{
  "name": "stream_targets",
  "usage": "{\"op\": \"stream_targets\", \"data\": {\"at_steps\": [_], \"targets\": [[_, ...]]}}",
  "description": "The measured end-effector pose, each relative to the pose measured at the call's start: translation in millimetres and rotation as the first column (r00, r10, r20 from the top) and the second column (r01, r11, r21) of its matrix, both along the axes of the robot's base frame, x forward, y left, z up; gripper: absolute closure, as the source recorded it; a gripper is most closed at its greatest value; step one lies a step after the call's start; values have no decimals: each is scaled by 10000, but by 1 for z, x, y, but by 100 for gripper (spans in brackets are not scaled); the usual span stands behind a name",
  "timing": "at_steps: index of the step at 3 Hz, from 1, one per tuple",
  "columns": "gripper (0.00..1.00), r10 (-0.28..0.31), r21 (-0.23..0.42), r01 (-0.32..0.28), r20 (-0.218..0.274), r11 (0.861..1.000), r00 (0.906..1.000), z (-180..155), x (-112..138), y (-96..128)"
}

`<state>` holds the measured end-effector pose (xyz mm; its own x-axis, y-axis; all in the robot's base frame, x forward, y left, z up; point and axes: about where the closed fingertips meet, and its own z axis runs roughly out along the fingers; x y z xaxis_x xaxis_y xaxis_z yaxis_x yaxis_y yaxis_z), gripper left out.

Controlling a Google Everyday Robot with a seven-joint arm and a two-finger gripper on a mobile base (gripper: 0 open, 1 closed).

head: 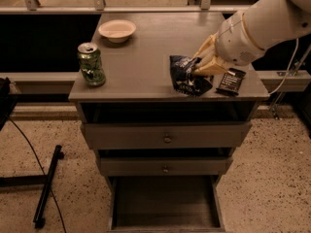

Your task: Place blue chip bag into bottom drawer

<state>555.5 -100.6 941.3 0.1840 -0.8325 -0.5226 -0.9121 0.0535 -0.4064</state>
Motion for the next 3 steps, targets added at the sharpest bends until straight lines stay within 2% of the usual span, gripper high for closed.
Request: {"op": "stream_targets", "data": {"at_steps": [1,2,3], "targets": [[100,466,280,-451,-525,9986,9975,-24,-44,-4],[100,458,275,-444,-533,9986,9975,-24,-44,-4],[100,213,693,-147,-955,9975,9952,-45,-48,-5]]}}
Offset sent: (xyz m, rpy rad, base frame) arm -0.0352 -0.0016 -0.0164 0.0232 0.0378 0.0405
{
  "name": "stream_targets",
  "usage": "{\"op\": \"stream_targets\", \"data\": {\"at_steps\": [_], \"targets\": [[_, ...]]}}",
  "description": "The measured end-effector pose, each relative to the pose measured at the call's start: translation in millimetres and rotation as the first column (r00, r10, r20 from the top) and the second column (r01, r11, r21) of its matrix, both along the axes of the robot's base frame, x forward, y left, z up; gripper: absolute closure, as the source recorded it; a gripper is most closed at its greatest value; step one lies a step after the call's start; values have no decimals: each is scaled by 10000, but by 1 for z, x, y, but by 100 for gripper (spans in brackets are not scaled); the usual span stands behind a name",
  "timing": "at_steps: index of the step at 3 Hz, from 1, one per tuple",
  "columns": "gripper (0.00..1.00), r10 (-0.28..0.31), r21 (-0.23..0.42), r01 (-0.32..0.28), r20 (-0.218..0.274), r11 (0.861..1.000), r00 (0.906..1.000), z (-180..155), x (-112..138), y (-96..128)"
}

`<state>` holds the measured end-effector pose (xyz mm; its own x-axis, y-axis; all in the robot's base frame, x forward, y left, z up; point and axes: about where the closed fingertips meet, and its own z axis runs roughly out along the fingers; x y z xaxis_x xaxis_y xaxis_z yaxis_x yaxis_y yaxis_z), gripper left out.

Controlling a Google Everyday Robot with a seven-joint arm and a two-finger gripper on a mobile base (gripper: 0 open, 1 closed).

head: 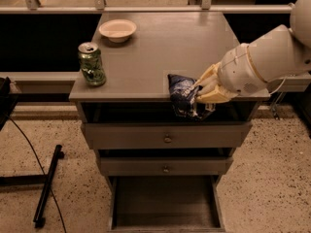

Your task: Place blue chip bag into bottom drawer

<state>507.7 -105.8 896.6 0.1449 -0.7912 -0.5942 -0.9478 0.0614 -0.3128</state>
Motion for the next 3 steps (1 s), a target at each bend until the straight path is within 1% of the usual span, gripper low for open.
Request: {"op": "stream_targets", "data": {"at_steps": [1,2,3], "targets": [[100,-484,1378,624,-1027,9885,9935,-72,-27,12],[100,-756,1880,1186,-2211,9750,9723,-145,-64,14],[100,-762,1935,1210,-2238,9736,9716,-147,-63,14]]}}
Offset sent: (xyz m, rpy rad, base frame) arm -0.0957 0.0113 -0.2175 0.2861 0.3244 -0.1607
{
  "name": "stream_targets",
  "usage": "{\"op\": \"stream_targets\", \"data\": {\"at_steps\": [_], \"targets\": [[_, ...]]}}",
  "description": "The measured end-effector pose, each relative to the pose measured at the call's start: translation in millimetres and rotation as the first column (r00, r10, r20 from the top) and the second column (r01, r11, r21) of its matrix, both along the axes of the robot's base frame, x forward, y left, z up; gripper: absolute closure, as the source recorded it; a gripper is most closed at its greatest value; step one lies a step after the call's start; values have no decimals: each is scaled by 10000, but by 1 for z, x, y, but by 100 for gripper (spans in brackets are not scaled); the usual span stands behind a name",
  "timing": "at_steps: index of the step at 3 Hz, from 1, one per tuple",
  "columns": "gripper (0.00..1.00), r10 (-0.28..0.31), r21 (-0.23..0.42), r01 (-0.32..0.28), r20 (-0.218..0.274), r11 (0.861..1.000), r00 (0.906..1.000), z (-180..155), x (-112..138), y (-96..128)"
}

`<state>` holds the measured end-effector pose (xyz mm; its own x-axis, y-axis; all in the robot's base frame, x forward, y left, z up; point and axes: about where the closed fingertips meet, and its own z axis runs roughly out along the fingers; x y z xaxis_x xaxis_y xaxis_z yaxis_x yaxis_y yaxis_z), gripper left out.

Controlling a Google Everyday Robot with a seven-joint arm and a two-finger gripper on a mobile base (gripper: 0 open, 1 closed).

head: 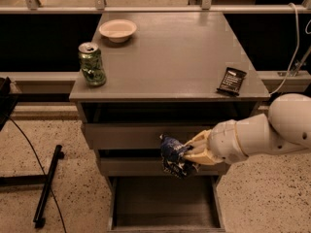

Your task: Place blue chip bag into bottom drawer

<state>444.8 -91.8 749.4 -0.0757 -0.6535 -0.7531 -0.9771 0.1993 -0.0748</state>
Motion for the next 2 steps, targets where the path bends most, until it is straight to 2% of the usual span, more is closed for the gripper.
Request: {"op": "stream_targets", "data": {"at_steps": [1,2], "targets": [[100,-317,960,363,-490,9947,9983,-45,14,-7],[100,-914,1889,1163,-1356,9751,9865,-121,33,-21]]}}
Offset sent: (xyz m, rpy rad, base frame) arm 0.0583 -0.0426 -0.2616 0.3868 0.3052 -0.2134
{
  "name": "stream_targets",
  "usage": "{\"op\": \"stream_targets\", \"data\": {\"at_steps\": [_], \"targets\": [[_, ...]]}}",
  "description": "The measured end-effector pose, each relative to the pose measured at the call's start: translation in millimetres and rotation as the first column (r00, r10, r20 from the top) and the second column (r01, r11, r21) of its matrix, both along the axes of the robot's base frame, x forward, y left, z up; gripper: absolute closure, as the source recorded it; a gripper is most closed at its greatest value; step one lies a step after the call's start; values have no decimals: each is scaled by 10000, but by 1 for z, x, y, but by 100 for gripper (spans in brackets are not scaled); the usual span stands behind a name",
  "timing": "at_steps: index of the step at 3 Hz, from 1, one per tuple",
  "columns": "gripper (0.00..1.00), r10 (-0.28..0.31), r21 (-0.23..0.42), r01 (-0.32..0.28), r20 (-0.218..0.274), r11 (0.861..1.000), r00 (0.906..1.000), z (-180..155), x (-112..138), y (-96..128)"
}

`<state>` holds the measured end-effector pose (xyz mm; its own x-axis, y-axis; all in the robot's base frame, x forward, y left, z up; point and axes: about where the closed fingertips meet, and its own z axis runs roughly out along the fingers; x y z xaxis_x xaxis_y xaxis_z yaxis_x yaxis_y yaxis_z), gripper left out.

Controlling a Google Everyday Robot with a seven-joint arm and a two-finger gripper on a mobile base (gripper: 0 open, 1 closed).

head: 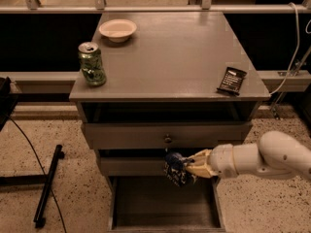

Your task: Place blue chip bag into bottom drawer

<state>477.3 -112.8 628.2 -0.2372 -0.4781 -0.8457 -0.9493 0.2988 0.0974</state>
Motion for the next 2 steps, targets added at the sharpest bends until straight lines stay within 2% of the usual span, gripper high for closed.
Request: {"op": "stream_targets", "data": {"at_steps": [1,2], "targets": [[100,-708,678,801,-1308,9945,9889,-89,3,-20],[100,-1027,969,1382,-3050,9857,9468,-177,-2,-30]]}}
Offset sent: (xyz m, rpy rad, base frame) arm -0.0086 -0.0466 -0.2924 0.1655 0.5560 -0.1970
